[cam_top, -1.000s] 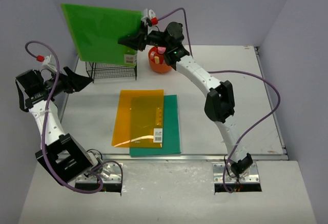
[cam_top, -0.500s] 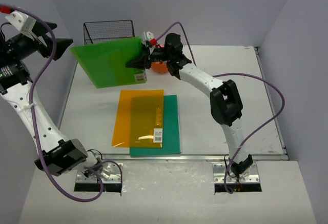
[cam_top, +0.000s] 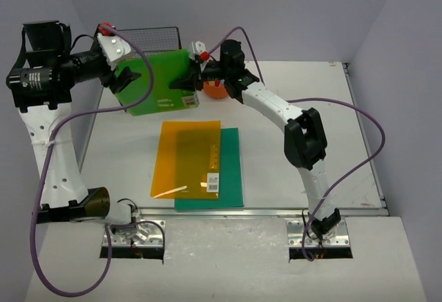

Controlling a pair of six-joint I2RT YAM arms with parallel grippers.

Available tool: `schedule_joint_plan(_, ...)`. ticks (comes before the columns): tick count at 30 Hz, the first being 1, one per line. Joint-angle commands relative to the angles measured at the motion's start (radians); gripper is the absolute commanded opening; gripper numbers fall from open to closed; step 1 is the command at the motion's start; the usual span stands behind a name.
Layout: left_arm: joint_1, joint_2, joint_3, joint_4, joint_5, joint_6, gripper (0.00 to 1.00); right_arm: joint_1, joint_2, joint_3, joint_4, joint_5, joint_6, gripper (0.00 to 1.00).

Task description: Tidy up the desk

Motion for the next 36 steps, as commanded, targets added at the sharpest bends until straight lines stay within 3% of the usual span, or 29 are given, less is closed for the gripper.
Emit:
schedule_joint_plan(1, -0.127, -0.006, -0.011, -0.049, -0.095, 0.022, 0.68, 0.011, -0.069, 0.044, 0.013, 0.007, -0.123, 0.0)
schedule_joint_plan(7, -0.23, 0.03, -0.05, -0.049, -0.191, 0.046, 0.63, 0.02, -0.14, -0.074, 0.021, -0.023, -0.272, 0.0)
schedule_joint_plan(16, -0.34, 0.084, -0.073, -0.048, -0.406, 0.124, 0.47, 0.045, -0.219, -0.206, 0.104, 0.01, -0.373, 0.0)
schedule_joint_plan(21, -0.344, 0.082, -0.021, -0.049, -0.424, 0.1, 0.59, 0.057, -0.225, -0.234, 0.114, 0.037, -0.372, 0.0)
schedule_joint_plan(27, -0.344, -0.066, -0.088, -0.027, -0.253, 0.081, 0.76, 0.055, -0.178, -0.155, -0.01, 0.114, -0.306, 0.0)
schedule_joint_plan(36, -0.344, -0.107, -0.027, -0.028, -0.32, 0.023, 0.81, 0.055, -0.158, -0.133, -0.053, 0.138, -0.187, 0.0)
